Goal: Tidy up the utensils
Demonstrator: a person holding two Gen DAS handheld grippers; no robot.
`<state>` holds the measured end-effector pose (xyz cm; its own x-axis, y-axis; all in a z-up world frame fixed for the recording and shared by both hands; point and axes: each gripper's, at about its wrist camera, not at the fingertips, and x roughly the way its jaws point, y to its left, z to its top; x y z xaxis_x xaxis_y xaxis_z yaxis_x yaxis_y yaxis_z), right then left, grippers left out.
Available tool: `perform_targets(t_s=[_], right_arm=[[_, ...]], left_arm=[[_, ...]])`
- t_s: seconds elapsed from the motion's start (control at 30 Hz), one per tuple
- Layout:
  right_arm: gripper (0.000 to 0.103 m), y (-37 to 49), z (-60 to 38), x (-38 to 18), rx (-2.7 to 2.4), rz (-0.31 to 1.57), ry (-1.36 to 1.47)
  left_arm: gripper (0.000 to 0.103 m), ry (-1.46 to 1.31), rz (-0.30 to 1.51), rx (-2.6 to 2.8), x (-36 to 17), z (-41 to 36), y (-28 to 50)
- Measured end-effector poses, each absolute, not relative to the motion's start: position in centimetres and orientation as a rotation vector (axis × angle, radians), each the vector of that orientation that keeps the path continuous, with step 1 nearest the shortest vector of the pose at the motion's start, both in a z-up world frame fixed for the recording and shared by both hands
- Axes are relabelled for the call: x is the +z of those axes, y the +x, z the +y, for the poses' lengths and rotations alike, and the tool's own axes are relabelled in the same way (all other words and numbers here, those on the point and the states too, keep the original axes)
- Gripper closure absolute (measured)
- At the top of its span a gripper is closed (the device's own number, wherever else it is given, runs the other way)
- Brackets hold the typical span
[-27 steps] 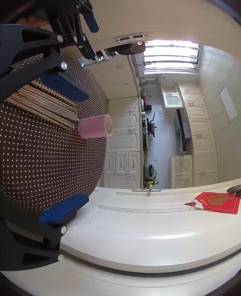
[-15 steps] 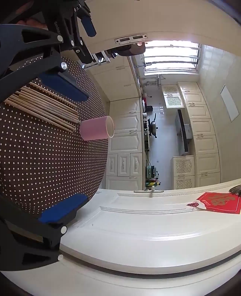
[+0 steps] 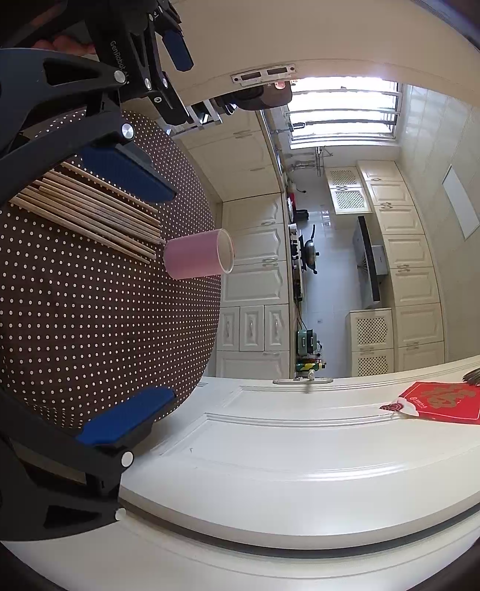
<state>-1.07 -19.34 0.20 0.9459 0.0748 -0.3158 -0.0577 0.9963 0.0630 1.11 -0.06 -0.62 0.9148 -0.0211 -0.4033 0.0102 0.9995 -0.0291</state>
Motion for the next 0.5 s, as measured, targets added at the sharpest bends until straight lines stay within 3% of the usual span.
perform_targets(t_s=[0.5], right_arm=[[0.007,-0.22,-18.58,0.55,0.063,0.335,0.019]], left_arm=[[0.006,-0.030,0.418,-0.039,-0.57,-0.15,1.90]])
